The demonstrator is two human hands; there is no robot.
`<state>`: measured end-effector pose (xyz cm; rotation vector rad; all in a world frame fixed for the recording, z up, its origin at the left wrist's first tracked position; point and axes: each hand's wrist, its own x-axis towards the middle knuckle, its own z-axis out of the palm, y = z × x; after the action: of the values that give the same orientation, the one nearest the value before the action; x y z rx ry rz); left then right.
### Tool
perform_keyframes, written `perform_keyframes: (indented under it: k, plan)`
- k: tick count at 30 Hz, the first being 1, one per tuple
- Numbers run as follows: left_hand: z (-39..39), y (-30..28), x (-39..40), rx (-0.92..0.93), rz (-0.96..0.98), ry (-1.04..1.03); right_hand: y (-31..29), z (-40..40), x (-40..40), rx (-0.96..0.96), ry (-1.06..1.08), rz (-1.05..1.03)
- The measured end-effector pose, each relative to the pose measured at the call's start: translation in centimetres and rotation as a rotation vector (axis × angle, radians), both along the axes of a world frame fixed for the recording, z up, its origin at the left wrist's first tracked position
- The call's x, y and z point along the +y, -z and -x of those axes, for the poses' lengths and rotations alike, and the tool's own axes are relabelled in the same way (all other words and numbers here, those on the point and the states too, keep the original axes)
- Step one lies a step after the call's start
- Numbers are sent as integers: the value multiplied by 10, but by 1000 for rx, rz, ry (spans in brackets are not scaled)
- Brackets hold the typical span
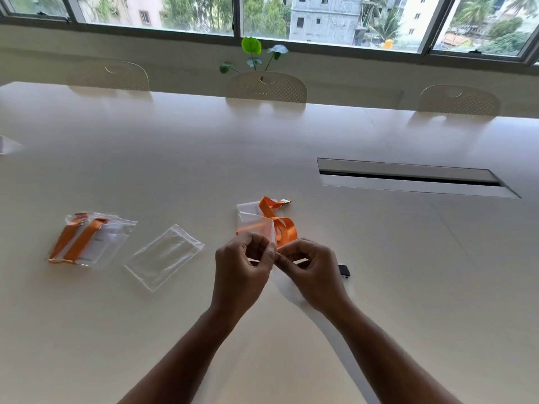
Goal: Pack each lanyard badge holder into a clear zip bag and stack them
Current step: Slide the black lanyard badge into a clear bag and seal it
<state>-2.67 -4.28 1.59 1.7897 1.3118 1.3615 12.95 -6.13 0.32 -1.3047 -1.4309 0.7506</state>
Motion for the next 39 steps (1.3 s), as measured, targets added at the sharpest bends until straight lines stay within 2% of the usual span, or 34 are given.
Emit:
perform_keyframes:
  k: [9, 16, 24, 32, 35, 39]
  plan:
    - [-21, -2, -1, 20, -8, 9, -4, -17, 1, -26, 160, 11]
    - [-22, -5, 1, 14, 7, 44, -7, -8, -3, -262, 115, -180]
    - [-13, -7, 3, 71, -4, 35, -7, -1, -3, -278, 266, -180]
    - [-6, -16, 4, 151, -53, -74, -14, -12, 0, -473, 454, -231]
    - [-4, -19, 5, 173, -68, -76, -14, -15, 0, -542, 434, -271]
    - [-3, -23, 4, 179, -82, -51, -14, -12, -3, -668, 289, -396]
